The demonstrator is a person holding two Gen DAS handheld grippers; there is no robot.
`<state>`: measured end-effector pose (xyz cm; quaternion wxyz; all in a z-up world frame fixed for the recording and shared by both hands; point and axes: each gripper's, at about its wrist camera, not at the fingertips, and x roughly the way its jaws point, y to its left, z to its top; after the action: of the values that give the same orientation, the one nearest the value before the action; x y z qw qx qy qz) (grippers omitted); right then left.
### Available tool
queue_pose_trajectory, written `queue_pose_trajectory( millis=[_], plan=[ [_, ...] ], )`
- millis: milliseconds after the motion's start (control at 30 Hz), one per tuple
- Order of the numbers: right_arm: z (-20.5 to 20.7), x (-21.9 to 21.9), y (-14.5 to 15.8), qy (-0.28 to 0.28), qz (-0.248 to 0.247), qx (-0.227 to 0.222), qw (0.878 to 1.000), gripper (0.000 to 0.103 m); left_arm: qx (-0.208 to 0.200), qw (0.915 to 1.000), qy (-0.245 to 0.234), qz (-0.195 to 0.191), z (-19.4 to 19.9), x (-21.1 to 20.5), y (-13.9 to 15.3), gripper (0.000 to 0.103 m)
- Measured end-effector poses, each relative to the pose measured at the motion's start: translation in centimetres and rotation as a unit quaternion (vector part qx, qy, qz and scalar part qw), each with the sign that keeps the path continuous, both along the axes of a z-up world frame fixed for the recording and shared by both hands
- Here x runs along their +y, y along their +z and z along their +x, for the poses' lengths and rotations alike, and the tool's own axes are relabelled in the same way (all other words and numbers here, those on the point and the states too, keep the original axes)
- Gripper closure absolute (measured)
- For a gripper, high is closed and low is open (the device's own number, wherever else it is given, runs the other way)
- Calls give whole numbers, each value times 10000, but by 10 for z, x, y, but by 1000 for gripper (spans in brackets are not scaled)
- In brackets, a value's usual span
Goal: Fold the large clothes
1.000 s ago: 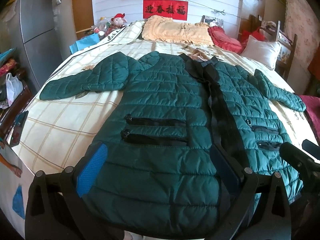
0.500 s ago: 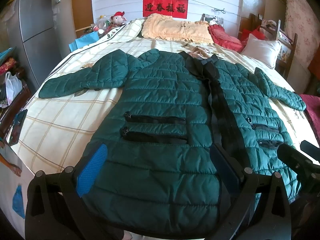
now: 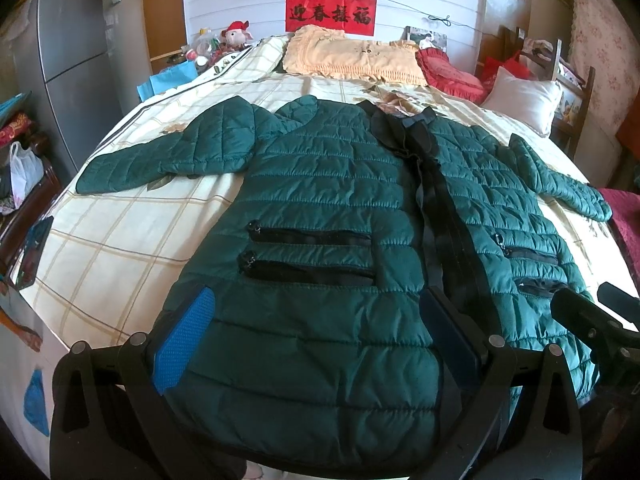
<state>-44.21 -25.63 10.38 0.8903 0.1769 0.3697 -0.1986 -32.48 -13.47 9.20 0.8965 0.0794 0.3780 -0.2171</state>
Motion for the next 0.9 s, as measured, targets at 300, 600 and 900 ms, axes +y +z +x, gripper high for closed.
queue_pose_trajectory(
  millis=[300, 600, 900],
  plan=[
    [3, -1, -3, 26, -33, 139, 9999, 0, 6, 10000, -4, 9, -1, 0, -2, 1],
    [6, -2, -4, 53, 37, 124, 9999, 0, 34, 10000, -2, 5, -2, 1, -4, 1],
    [10, -1, -8, 105, 27, 107, 9999, 0, 38, 10000, -7, 6, -2, 1, -4, 1]
  ],
)
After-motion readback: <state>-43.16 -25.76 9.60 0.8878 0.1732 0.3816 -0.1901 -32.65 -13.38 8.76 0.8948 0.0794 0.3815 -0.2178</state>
